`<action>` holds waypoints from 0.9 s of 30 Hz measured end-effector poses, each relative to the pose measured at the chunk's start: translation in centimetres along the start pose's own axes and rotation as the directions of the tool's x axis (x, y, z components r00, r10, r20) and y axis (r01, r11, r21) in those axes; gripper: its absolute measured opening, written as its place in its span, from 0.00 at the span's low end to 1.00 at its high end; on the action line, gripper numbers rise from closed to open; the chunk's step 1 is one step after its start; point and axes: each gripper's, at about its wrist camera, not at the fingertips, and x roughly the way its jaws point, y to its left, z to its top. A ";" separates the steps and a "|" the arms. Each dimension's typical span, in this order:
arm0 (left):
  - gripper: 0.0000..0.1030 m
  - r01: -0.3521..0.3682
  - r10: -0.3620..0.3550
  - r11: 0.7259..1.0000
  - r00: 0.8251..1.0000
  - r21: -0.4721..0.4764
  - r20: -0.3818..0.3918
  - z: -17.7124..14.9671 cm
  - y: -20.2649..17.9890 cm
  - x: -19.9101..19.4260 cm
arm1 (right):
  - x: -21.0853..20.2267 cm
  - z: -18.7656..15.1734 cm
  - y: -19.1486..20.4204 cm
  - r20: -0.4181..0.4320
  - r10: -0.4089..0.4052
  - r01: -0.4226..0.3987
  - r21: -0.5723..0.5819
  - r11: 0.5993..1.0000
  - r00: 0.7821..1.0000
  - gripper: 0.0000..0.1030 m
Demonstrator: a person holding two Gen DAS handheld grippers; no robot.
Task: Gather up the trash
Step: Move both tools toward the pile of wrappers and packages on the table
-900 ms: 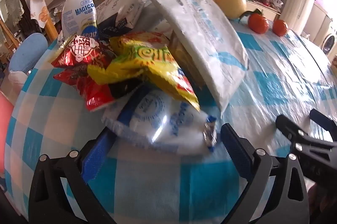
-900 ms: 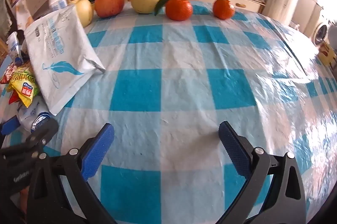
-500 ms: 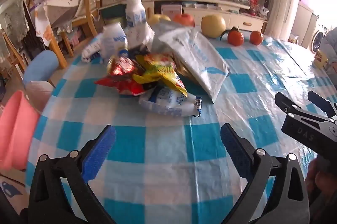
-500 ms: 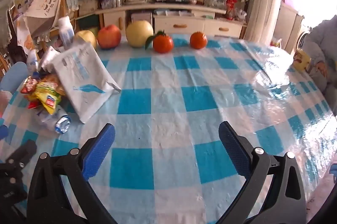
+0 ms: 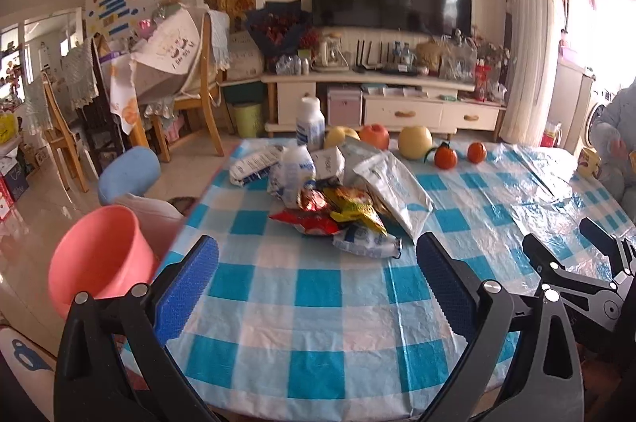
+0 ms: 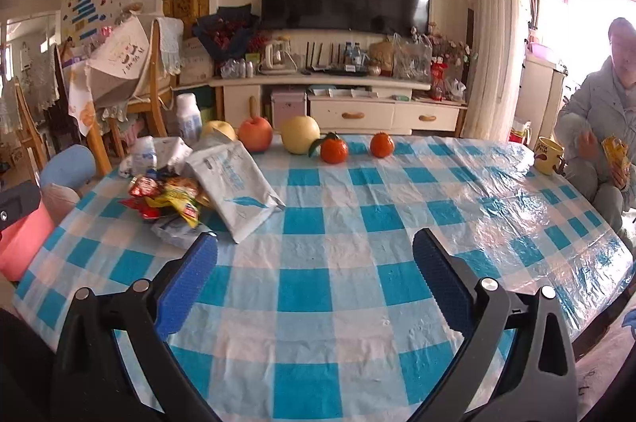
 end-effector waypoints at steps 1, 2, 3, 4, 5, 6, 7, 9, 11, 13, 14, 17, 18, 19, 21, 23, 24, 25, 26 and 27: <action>0.95 -0.005 0.005 1.000 1.000 -0.001 0.012 0.0 0.3 -0.6 | -0.4 -0.3 0.2 0.013 0.005 -0.005 -0.001 1.000 1.000 0.96; 0.95 -0.009 0.009 1.000 1.000 -0.004 0.022 0.0 0.6 -1.0 | -0.8 -0.2 0.4 0.028 0.008 -0.008 -0.002 1.000 1.000 0.96; 0.95 -0.013 0.013 1.000 0.999 -0.009 0.030 0.0 0.8 -1.4 | -1.3 -0.2 0.8 0.047 0.009 -0.009 -0.009 1.000 0.999 0.96; 0.95 -0.015 0.016 1.000 0.999 -0.016 0.040 0.1 1.2 -2.0 | -1.8 -0.2 1.1 0.062 0.010 -0.009 -0.017 1.000 0.998 0.96; 0.95 -0.014 0.015 1.000 0.999 -0.020 0.043 0.1 1.4 -2.2 | -2.2 -0.2 1.3 0.071 0.011 -0.009 -0.022 1.000 0.997 0.96; 0.95 -0.013 0.014 1.000 0.999 -0.025 0.044 0.1 1.7 -2.4 | -2.6 -0.2 1.5 0.078 0.016 -0.014 -0.029 0.999 0.997 0.96; 0.95 -0.015 0.017 0.999 0.999 -0.032 0.049 0.0 1.8 -2.8 | -2.9 -0.3 1.6 0.083 0.021 -0.018 -0.033 0.999 0.996 0.96; 0.95 -0.016 0.018 0.999 0.998 -0.042 0.058 -0.1 2.1 -3.3 | -3.5 -0.5 2.0 0.096 0.029 -0.026 -0.041 0.999 0.995 0.96; 0.95 -0.014 0.017 0.999 0.998 -0.046 0.062 -0.2 2.3 -3.7 | -3.8 -0.7 2.1 0.098 0.043 -0.038 -0.047 0.998 0.994 0.96; 0.95 -0.020 0.023 0.999 0.997 -0.045 0.069 -0.3 2.4 -4.0 | -4.2 -0.7 2.4 0.104 0.047 -0.042 -0.051 0.998 0.993 0.96; 0.95 -0.021 0.024 0.999 0.997 -0.046 0.074 -0.4 2.5 -4.2 | -4.3 -0.8 2.4 0.108 0.047 -0.042 -0.052 0.998 0.993 0.96; 0.95 -0.021 0.025 0.999 0.996 -0.046 0.086 -0.6 2.7 -4.8 | -4.7 -0.8 2.6 0.119 0.045 -0.039 -0.055 0.998 0.992 0.96; 0.95 -0.024 0.028 0.999 0.996 -0.043 0.090 -0.7 2.6 -5.0 | -4.8 -0.8 2.6 0.121 0.042 -0.036 -0.054 0.998 0.992 0.96; 0.95 -0.026 0.030 0.999 0.995 -0.039 0.094 -0.7 2.6 -5.2 | -4.9 -0.9 2.6 0.123 0.038 -0.032 -0.054 0.998 0.992 0.96; 0.95 -0.029 0.032 0.999 0.995 -0.031 0.095 -0.8 2.4 -5.4 | -4.9 -0.8 2.5 0.126 0.030 -0.023 -0.052 0.998 0.992 0.96; 0.95 -0.034 0.036 0.999 0.995 -0.028 0.096 -0.8 2.2 -5.5 | -5.1 -0.8 2.6 0.129 0.023 -0.016 -0.056 0.998 0.991 0.96; 0.95 -0.035 0.038 0.999 0.994 -0.025 0.101 -0.8 2.1 -5.6 | -5.2 -0.9 2.6 0.131 0.023 -0.016 -0.058 0.998 0.991 0.96; 0.95 -0.037 0.039 0.999 0.994 -0.023 0.106 -0.8 2.1 -5.7 | -5.2 -0.8 2.7 0.132 0.020 -0.011 -0.062 0.998 0.991 0.96; 0.95 -0.038 0.040 0.999 0.993 -0.021 0.109 -0.8 2.1 -5.8 | -5.3 -0.9 2.9 0.135 0.014 -0.005 -0.070 0.998 0.991 0.96; 0.95 -0.040 0.041 0.999 0.993 -0.019 0.111 -0.8 2.0 -5.9 | -5.3 -0.8 2.9 0.135 0.014 -0.004 -0.075 0.997 0.991 0.96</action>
